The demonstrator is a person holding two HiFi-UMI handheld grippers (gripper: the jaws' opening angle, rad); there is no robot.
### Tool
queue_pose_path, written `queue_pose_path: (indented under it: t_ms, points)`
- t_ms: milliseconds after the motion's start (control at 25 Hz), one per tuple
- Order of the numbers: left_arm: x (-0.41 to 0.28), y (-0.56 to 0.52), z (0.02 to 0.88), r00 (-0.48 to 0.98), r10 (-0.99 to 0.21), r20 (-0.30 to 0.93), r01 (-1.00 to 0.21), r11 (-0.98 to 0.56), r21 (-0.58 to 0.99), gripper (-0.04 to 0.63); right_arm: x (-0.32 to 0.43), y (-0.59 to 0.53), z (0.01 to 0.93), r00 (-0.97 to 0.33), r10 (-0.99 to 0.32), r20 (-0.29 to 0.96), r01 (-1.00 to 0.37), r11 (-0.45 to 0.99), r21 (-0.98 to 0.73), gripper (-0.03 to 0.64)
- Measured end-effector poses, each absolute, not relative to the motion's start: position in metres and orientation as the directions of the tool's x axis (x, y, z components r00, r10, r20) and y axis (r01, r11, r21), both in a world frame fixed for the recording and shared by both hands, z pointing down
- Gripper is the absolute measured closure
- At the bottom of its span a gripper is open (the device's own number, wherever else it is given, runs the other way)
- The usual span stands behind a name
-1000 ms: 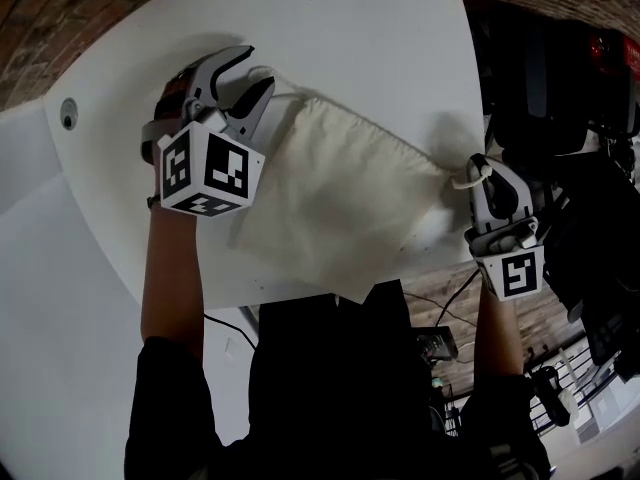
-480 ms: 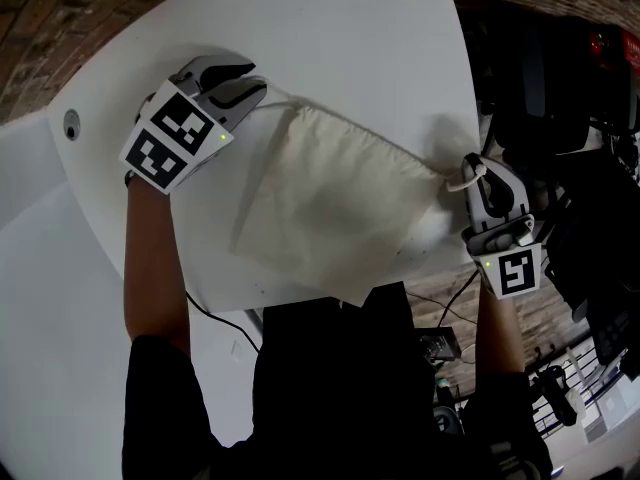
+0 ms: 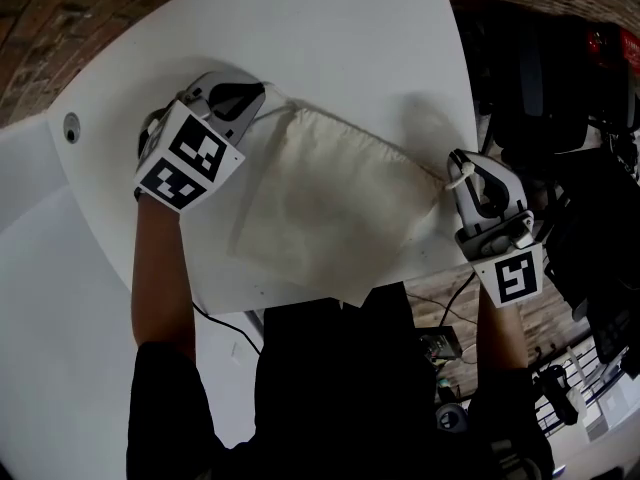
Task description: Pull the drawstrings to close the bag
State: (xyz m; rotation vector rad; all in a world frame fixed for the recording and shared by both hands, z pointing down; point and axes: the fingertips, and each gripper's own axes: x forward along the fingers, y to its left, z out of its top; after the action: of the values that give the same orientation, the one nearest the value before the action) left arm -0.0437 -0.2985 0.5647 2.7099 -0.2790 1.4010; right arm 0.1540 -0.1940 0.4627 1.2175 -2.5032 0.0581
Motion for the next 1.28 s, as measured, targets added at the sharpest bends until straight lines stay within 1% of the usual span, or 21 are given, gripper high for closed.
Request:
queue_pose_path:
  t_ms: [120,320,440,520,600,760,920,1000,1120,1200,1280]
  points:
    - [-0.047,-0.297,0.555,0.569,-0.21,0.795,-0.21,-0.972,-0.106,0.574,0.144,-0.199,0.458,-0.591,-0.736,0.331,-0.747,0.654,0.12,0.604]
    - [-0.047,-0.299,0.526,0.584,-0.377,0.718,-0.232,-0.926,-0.297,0.574,0.122,-0.205,0.453,-0.643,-0.696,0.319,-0.702,0.703,0.118,0.604]
    - [-0.05,-0.301,0.525,0.545,-0.477,0.689,-0.233,-0.876,-0.422,0.574,0.112,-0.203,0.455,-0.657,-0.679,0.327,-0.68,0.721,0.13,0.604]
    - [-0.055,-0.303,0.535,0.508,-0.524,0.684,-0.233,-0.848,-0.477,0.574,0.111,-0.199,0.458,-0.658,-0.674,0.337,-0.677,0.725,0.129,0.604]
    - [-0.061,-0.308,0.548,0.479,-0.55,0.684,-0.237,-0.831,-0.503,0.572,0.112,-0.195,0.461,-0.654,-0.674,0.344,-0.68,0.723,0.123,0.604]
    - [-0.072,-0.316,0.569,0.424,-0.557,0.714,-0.282,-0.831,-0.48,0.572,0.115,-0.187,0.465,-0.649,-0.676,0.349,-0.686,0.718,0.116,0.604]
    - [-0.07,-0.321,0.566,0.413,-0.579,0.703,-0.299,-0.815,-0.496,0.572,0.115,-0.182,0.468,-0.648,-0.675,0.352,-0.688,0.717,0.108,0.604]
    - [-0.062,-0.318,0.551,0.442,-0.62,0.648,-0.308,-0.784,-0.539,0.572,0.114,-0.182,0.467,-0.647,-0.679,0.346,-0.692,0.714,0.105,0.604]
    - [-0.05,-0.309,0.517,0.515,-0.682,0.519,-0.35,-0.72,-0.599,0.574,0.112,-0.183,0.463,-0.654,-0.68,0.33,-0.692,0.715,0.099,0.604]
    - [-0.041,-0.297,0.498,0.557,-0.696,0.453,-0.354,-0.693,-0.628,0.574,0.108,-0.183,0.459,-0.676,-0.666,0.315,-0.679,0.729,0.083,0.604]
    - [-0.03,-0.282,0.486,0.599,-0.688,0.41,-0.326,-0.677,-0.66,0.574,0.1,-0.182,0.453,-0.716,-0.633,0.294,-0.645,0.761,0.069,0.603]
